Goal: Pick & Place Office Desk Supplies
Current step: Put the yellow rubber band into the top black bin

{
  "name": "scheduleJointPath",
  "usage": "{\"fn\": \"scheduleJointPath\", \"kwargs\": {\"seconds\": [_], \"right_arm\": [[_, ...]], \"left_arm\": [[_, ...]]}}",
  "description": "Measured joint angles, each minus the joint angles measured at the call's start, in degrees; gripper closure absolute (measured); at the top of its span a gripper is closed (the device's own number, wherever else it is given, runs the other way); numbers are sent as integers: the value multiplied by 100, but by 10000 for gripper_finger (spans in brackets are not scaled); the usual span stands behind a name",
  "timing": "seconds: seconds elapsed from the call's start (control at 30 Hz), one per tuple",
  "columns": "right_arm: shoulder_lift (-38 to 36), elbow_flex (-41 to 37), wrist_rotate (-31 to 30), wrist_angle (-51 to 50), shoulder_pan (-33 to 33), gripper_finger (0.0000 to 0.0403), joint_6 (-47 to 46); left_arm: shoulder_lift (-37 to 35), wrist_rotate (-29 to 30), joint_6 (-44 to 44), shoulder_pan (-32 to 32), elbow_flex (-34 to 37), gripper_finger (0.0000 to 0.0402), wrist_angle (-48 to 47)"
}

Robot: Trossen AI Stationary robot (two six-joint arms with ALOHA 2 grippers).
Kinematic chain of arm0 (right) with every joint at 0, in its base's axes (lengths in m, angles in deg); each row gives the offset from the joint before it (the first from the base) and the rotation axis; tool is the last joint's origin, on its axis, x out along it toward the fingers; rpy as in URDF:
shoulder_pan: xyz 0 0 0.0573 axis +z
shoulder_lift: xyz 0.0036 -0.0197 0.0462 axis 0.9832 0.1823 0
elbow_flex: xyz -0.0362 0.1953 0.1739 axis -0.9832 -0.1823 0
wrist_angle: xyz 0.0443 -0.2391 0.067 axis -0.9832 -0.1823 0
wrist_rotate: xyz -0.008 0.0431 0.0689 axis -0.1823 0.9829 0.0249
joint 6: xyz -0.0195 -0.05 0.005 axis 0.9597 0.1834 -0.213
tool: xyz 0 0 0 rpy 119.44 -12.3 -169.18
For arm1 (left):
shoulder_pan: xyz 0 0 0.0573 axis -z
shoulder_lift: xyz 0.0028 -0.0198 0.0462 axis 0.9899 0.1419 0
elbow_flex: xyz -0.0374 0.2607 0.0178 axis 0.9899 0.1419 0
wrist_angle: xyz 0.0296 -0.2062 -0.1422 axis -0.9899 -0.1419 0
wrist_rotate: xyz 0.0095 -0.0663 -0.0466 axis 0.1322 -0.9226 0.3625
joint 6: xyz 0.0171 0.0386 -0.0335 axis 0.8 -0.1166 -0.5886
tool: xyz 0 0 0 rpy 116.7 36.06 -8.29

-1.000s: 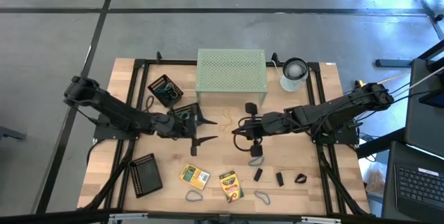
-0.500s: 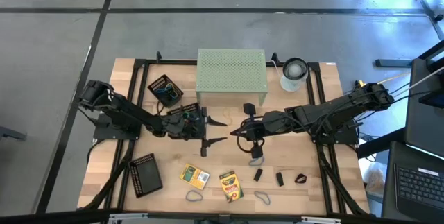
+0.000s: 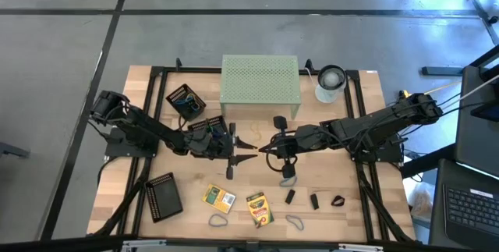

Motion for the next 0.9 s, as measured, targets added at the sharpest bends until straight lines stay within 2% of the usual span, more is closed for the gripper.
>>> {"fn": "scheduleJointPath", "kwargs": {"seconds": [0.13, 0.17, 0.37, 0.5, 0.67, 0.8, 0.9], "right_arm": [[0, 0, 0, -2, 0, 403, -2], [0, 0, 3, -15, 4, 403, -7], [0, 0, 149, -45, 11, 392, -666], [0, 0, 144, -46, 11, 354, -960], [0, 0, 142, -69, 11, 287, -1283], [-108, 2, 121, -347, 11, 234, -1539], [-257, 4, 47, -719, 13, 205, -1798]], "left_arm": [[0, 2, 240, 0, 0, 382, 25], [0, 2, 313, 0, 0, 391, 23], [0, 3, 435, 0, 0, 399, 26], [0, 71, 435, 0, 0, 399, -1], [0, 165, 435, 0, 0, 399, -6], [-9, 696, 437, 0, 0, 399, -204], [-196, 1331, 437, 0, 5, 398, -780]]}}
